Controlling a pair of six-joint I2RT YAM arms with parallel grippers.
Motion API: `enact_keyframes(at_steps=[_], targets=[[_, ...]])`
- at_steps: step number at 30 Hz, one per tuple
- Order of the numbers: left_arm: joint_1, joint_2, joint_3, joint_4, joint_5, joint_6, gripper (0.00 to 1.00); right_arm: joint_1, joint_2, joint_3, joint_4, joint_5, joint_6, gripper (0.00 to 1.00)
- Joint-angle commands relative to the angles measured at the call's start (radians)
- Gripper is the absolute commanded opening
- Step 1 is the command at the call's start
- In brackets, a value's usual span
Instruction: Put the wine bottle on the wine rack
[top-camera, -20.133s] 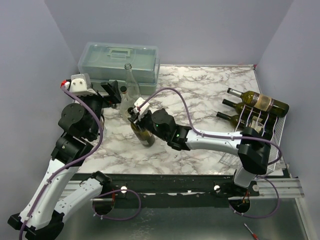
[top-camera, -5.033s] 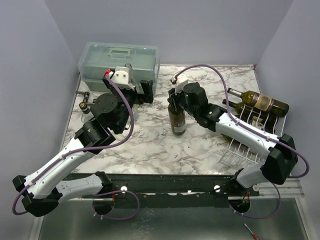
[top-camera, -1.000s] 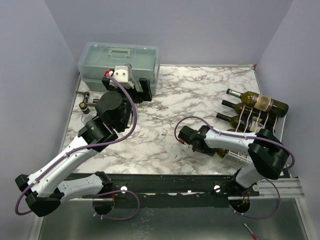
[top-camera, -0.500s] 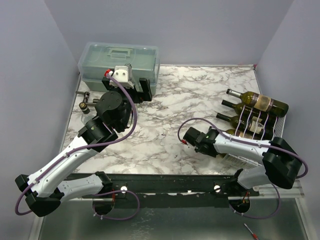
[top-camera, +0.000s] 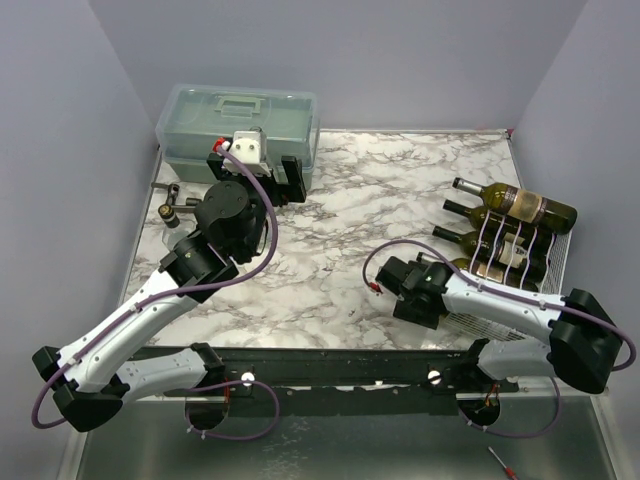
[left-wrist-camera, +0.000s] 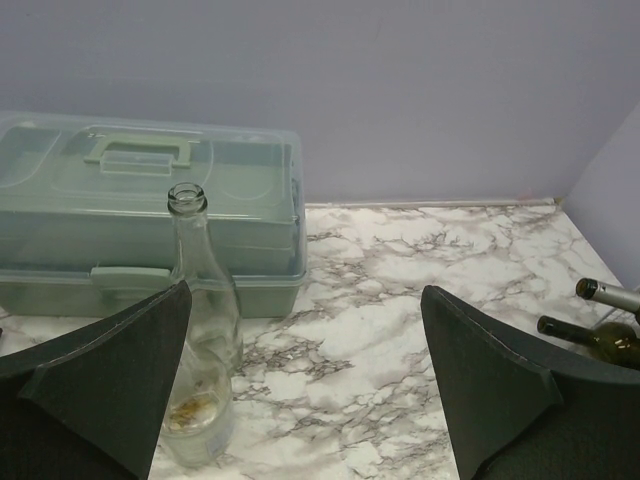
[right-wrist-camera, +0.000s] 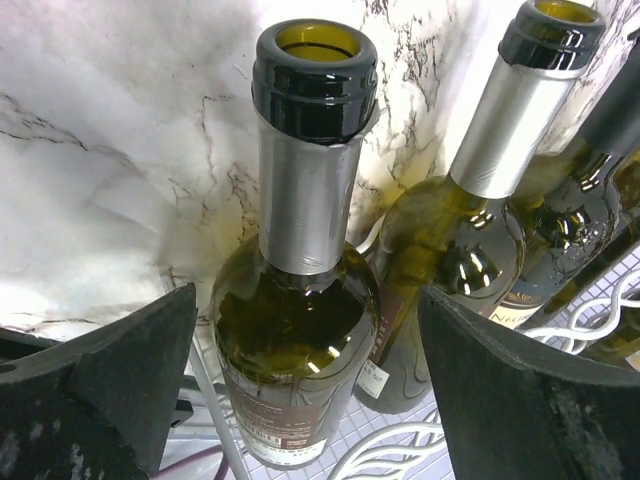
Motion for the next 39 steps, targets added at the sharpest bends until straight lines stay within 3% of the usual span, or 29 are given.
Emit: enact_keyframes(at_steps=[1, 14, 25, 30, 32, 36, 39], targets=[[0.003, 0.000, 0.022, -0.011, -0.005, 0.011, 0.99, 0.005, -0.016, 0.017, 0.017, -0.059, -0.027, 0.92], [0.004, 0.011, 0.027, -0.015, -0.001, 0.009, 0.99, 0.008, 0.180, 0.111, 0.122, -0.056, 0.022, 0.67], [0.004, 0.010, 0.028, -0.015, -0.004, 0.009, 0.99, 0.008, -0.009, 0.006, 0.080, -0.073, 0.024, 0.29], [0.004, 0.011, 0.025, -0.015, 0.007, 0.003, 0.99, 0.008, -0.028, -0.011, 0.079, -0.097, 0.014, 0.20], [0.004, 0.022, 0.031, -0.020, -0.006, 0.010, 0.99, 0.008, -0.015, -0.002, 0.090, -0.105, 0.004, 0.27], [0.003, 0.020, 0.027, -0.019, 0.006, 0.006, 0.99, 0.008, 0.004, 0.014, 0.094, -0.078, 0.017, 0.69], [0.003, 0.025, 0.031, -0.021, -0.005, 0.014, 0.99, 0.009, 0.008, 0.032, 0.103, -0.090, 0.012, 0.82]])
